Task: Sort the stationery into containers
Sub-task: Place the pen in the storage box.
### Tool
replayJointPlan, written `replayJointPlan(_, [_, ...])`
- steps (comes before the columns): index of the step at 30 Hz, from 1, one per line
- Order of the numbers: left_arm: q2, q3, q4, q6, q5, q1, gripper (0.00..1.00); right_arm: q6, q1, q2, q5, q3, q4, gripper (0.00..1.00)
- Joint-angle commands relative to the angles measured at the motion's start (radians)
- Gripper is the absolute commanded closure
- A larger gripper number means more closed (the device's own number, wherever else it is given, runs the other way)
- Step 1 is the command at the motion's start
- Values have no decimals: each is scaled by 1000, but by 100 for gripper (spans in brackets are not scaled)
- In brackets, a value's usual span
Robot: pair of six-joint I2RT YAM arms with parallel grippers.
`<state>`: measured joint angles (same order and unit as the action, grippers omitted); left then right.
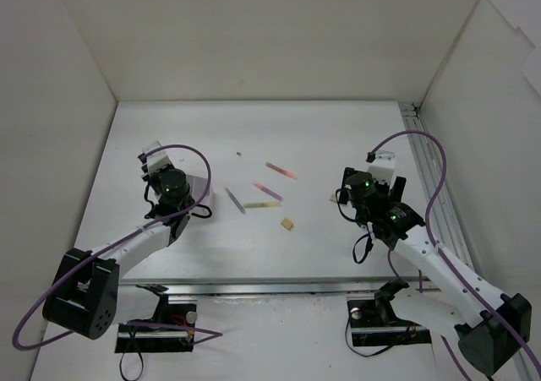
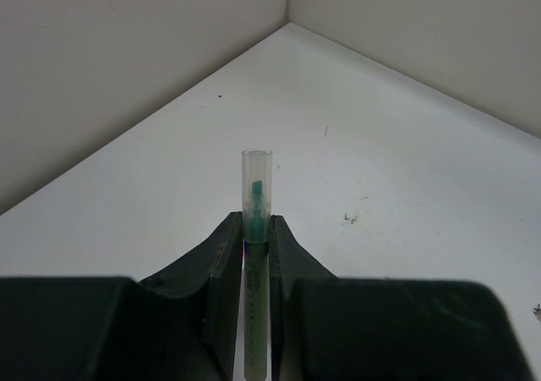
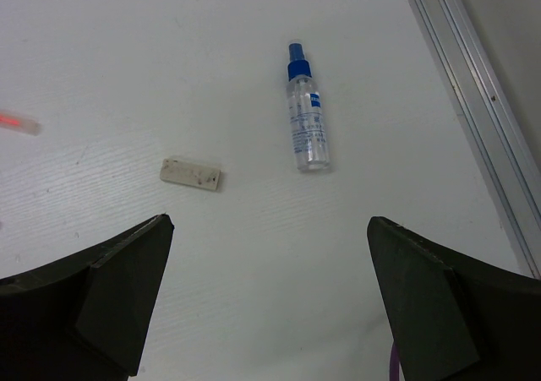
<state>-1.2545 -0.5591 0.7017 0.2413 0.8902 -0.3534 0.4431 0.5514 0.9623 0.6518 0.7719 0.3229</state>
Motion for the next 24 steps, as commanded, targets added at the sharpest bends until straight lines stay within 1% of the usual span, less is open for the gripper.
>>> replayJointPlan(1, [26,-21,85,-27,4,10,100,-3,7,7,48,36,-24,2])
replayJointPlan(4, [11,-30,42,-1,-4,10,100,-3,7,6,49,35,-24,2])
replayJointPlan(5, [6,-53,9,30,3,10,100,-1,7,6,49,35,-24,2])
replayJointPlan(6, [3,-65,-73,58,34,-4,95,2,7,4,48,33,-24,2])
replayJointPlan(8, [-6,-75,-109,94,53,-4,90,2,4,3,46,33,-25,2])
replayJointPlan(9, [-8,-71,-125,122,61,-13,85,3,5,4,46,33,-24,2])
replayJointPlan(11, [0,-67,-152,153,64,-13,84,2,5,3,43,35,-24,2])
replayJointPlan(13, [19,-67,-182,171,70,-22,77,3,5,3,32,36,-25,2])
replayJointPlan(14, [29,-68,-189,170,73,-22,70,3,8,3,31,35,-24,2])
replayJointPlan(16, [69,-73,-205,156,76,-35,60,2,5,0,23,35,-25,2])
replayJointPlan(17, [84,-84,-218,154,73,-35,51,-4,5,1,13,38,-24,2])
replayJointPlan(18, [117,-97,-297,165,67,-35,41,-12,7,0,-9,41,-27,2])
replayJointPlan(19, [136,-126,-332,188,58,-35,34,-14,10,-7,-15,40,-25,2])
replayJointPlan(20, [151,-139,-361,196,47,-35,24,-18,8,-10,-23,41,-27,2])
replayJointPlan(21, [188,-153,-428,205,30,-47,17,-27,13,-14,-46,41,-31,2])
replayJointPlan(22, [208,-174,-459,222,20,-56,11,-36,16,-22,-58,41,-38,2])
replayJointPlan(23, [231,-185,-487,227,-22,-56,0,-61,18,-25,-72,35,-45,2])
replayJointPlan(24, [268,-194,-543,228,-58,-56,0,-79,21,-28,-128,30,-76,2])
